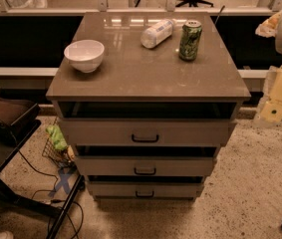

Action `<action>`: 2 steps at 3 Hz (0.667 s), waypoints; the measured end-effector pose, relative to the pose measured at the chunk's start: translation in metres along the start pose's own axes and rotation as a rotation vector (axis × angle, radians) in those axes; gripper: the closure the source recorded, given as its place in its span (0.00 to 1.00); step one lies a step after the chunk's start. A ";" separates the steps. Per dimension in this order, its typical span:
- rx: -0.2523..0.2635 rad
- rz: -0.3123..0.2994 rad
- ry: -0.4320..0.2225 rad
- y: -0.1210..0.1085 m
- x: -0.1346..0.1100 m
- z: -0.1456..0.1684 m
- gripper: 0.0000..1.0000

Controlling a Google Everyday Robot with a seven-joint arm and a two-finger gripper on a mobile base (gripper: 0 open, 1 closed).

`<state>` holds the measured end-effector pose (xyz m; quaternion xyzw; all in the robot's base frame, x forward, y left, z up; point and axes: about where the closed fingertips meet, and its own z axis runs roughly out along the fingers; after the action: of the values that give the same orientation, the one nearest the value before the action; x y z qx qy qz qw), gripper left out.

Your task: Place green can into white bowl

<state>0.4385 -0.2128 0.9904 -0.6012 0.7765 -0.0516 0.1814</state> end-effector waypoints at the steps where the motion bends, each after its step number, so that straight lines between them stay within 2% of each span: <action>1: 0.007 0.000 -0.002 -0.001 0.000 -0.001 0.00; 2: 0.055 0.034 -0.049 -0.016 0.002 0.004 0.00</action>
Offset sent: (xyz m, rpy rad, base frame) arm 0.1326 -0.0734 0.0103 0.4184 -0.4984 -0.2626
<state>0.4540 -0.2185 0.9906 -0.5838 0.7802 -0.0552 0.2179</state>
